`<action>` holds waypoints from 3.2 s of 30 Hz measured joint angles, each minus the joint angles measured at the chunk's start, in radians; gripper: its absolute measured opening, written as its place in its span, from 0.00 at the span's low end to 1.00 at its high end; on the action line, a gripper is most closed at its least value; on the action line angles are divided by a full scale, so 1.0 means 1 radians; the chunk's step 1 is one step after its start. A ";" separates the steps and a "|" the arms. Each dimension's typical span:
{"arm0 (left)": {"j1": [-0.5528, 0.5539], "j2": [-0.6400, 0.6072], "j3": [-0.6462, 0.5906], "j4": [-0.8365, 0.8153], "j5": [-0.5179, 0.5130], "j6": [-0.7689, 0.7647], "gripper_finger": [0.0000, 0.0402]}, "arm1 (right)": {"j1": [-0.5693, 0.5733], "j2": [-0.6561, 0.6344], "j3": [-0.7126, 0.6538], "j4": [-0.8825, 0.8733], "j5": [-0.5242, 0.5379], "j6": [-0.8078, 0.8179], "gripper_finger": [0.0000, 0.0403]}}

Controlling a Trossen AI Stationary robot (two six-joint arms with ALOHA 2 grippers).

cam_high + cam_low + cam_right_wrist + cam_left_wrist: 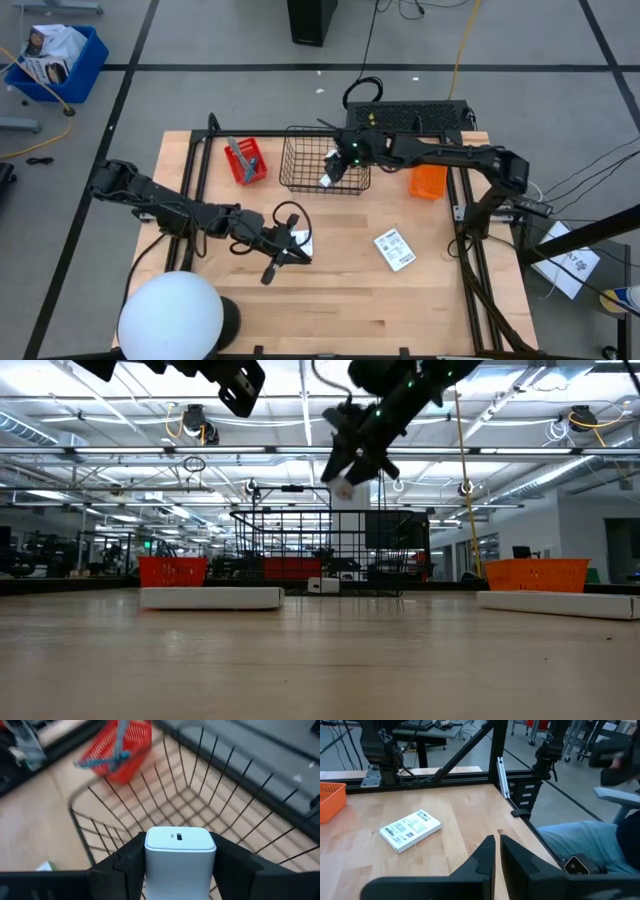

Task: Pick and place items into bin
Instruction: Put the white charger adapter into the wire basket

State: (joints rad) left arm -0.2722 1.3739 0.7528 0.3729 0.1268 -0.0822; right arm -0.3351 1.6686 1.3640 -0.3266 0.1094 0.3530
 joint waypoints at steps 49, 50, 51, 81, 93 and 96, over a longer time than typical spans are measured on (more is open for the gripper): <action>0.003 0.000 0.000 -0.002 0.001 0.019 0.08 | -0.122 0.211 0.000 -0.001 -0.141 -0.014 0.47; 0.003 0.000 0.000 -0.002 0.001 0.019 0.08 | -0.122 0.211 0.000 0.000 -0.141 -0.013 0.47; 0.003 0.000 0.000 -0.002 0.001 0.018 0.08 | -0.121 0.210 0.000 0.001 -0.141 -0.010 0.47; 0.003 0.000 0.000 -0.017 -0.026 0.024 0.08 | -0.121 0.210 0.000 0.010 -0.163 0.028 0.49; 0.003 0.000 0.000 -0.017 -0.033 0.025 0.08 | -0.114 0.210 0.000 0.008 -0.163 0.024 0.49; 0.003 0.000 0.000 -0.017 -0.033 0.025 0.08 | -0.114 0.210 0.000 0.002 -0.164 0.023 0.49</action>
State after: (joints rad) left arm -0.2687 1.3739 0.7528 0.3561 0.0937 -0.0568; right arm -0.4496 1.8786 1.3643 -0.3247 -0.0544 0.3764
